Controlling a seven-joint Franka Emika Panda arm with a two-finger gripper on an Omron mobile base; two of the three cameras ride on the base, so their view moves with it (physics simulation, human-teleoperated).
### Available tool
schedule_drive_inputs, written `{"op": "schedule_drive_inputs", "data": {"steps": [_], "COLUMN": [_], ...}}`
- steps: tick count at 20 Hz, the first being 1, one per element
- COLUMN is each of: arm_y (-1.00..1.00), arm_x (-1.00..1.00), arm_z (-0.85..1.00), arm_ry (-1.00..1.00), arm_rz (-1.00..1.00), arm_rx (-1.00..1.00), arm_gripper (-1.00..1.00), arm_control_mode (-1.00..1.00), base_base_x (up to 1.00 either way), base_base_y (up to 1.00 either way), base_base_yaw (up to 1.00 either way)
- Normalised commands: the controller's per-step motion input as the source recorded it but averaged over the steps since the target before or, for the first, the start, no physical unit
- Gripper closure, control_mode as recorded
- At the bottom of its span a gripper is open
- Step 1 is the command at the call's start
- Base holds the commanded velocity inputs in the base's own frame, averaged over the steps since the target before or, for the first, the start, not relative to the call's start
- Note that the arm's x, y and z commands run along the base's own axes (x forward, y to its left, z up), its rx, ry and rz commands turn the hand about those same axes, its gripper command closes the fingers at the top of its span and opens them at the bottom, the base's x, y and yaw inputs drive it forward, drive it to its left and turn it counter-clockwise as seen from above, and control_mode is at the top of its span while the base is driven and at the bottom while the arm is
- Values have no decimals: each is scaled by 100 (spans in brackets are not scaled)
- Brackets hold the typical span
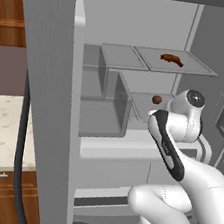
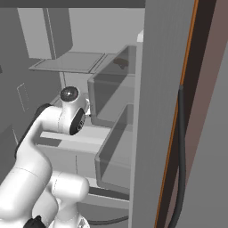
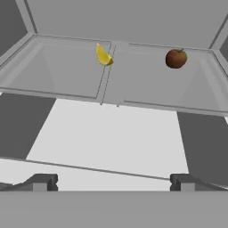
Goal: Open the fridge, remove the apple, lemon wedge, and chicken drumstick, and place them on any counter.
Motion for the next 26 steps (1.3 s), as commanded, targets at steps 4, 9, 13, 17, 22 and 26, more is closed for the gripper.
{"op": "schedule_drive_inputs", "data": {"steps": [4,9,13,17,22,26], "arm_y": [17,3,0,7,14,3], "arm_x": [10,34,39,42,33,41], "arm_z": [-33,-7,0,-3,-15,-5], "arm_ry": [0,3,1,0,0,2], "arm_rz": [8,1,4,8,7,3], "arm_rx": [3,0,8,3,0,0], "arm_gripper": [-100,-100,-100,-100,-100,-100], "arm_control_mode": [-100,-100,-100,-100,-100,-100], "base_base_x": [0,0,0,0,0,0], "base_base_y": [0,0,0,0,0,0], "base_base_yaw": [0,0,0,0,0,0]}}
